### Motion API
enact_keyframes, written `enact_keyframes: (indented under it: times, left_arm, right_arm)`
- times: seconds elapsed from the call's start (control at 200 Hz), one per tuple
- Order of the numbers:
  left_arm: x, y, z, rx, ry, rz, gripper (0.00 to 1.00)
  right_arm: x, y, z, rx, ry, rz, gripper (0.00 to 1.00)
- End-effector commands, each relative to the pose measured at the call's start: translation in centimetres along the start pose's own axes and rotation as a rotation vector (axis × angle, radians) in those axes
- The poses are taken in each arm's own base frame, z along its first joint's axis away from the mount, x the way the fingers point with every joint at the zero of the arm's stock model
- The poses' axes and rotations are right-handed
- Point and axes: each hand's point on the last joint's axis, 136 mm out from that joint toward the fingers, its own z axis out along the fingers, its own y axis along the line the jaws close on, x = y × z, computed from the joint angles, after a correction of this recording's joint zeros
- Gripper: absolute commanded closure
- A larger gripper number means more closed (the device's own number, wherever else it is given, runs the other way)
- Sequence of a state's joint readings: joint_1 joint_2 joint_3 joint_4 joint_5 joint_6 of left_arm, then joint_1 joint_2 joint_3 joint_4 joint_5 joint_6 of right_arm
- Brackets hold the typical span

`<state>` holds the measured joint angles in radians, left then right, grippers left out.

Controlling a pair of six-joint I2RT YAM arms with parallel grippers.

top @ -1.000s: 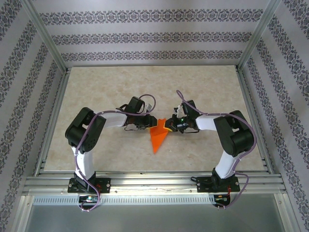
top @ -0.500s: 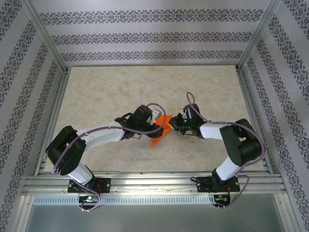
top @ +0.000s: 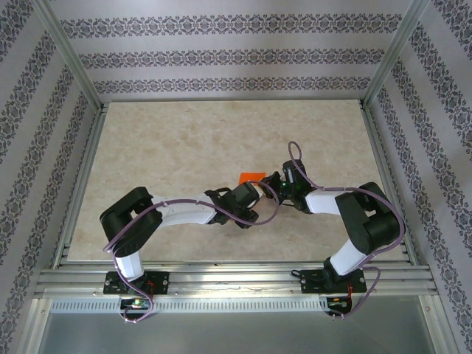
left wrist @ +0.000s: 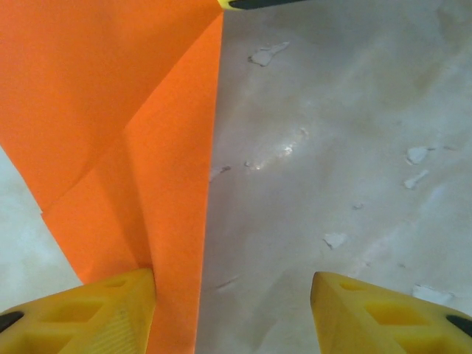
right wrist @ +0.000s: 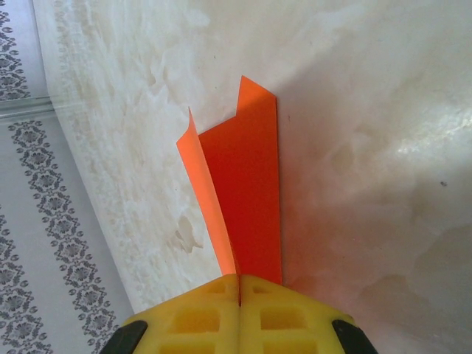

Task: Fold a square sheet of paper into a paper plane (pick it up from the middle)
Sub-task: Fold the wing for the fifth time at the center of the table.

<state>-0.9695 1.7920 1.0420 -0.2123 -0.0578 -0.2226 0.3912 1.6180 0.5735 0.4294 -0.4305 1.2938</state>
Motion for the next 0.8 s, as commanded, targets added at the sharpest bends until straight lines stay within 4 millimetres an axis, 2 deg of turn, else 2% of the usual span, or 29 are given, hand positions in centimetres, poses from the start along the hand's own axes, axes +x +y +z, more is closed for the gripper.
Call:
enact_keyframes:
  times: [0.0,0.265,0.794]
  left_arm:
    - [0.0,1.2,-0.3,-0.117,0.016,0.066,0.43]
    - [0.0,1.9,0.2,-0.19,0.025,0.112,0.5]
    - [-0.2,2.5,-0.1,-0.237,0.029,0.129,0.74]
  right_arm:
    - [0.2,1.2,-0.2,-0.037,-0.01,-0.011,1.0]
    - [0.3,1.2,-0.1,-0.041,-0.007,-0.007,1.0]
    - [0.4,1.2,-0.2,-0.041,-0.004,-0.008,1.0]
